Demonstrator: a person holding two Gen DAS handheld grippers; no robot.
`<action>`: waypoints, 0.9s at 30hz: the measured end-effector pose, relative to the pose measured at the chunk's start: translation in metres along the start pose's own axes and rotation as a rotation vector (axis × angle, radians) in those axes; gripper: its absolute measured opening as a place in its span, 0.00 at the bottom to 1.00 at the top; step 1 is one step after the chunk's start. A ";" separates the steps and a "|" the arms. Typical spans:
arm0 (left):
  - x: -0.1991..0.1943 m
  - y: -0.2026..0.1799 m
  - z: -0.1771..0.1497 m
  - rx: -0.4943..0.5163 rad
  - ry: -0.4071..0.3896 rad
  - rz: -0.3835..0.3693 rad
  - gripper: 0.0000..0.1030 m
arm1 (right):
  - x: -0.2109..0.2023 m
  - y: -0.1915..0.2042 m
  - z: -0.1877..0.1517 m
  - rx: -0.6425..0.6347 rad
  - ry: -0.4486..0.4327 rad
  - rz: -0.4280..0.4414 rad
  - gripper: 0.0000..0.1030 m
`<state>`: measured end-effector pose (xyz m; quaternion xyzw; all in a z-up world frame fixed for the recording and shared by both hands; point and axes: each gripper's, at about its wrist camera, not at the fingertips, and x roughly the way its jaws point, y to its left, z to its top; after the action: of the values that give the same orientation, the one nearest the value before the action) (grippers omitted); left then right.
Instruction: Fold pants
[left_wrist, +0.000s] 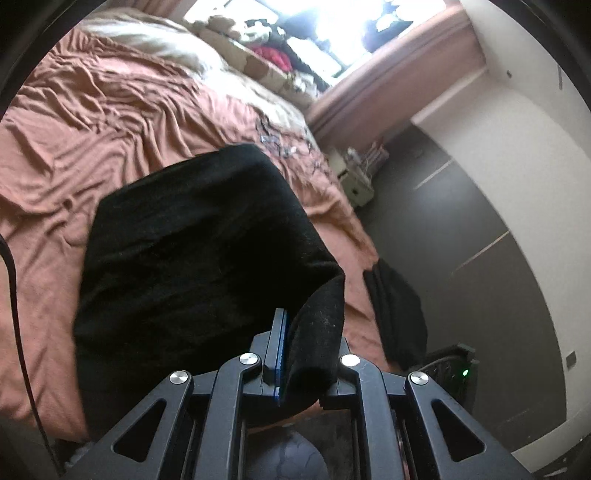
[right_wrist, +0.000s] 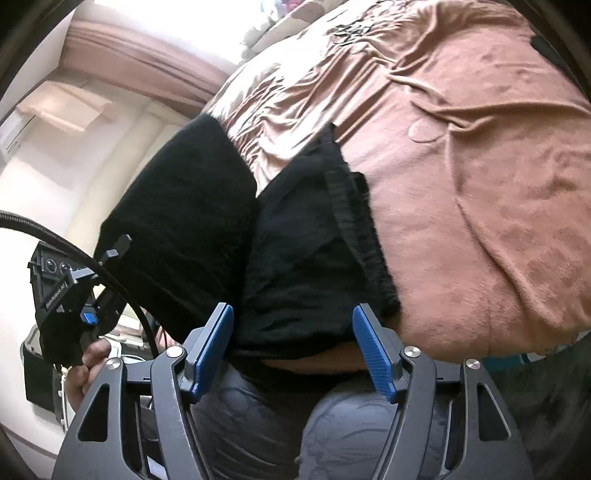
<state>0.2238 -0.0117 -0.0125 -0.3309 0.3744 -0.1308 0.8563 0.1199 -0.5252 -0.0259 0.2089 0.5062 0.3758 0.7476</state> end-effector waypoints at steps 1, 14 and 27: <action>0.008 0.001 -0.003 0.000 0.019 0.001 0.13 | 0.000 -0.002 0.000 0.005 0.000 0.000 0.64; 0.041 -0.001 -0.022 0.004 0.113 0.003 0.21 | 0.000 -0.013 0.002 0.042 -0.004 0.025 0.64; 0.002 0.037 -0.014 -0.084 0.058 0.032 0.66 | 0.017 -0.007 0.004 0.037 0.019 0.057 0.64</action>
<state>0.2141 0.0087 -0.0454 -0.3567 0.4097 -0.1108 0.8322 0.1290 -0.5161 -0.0395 0.2332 0.5140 0.3895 0.7279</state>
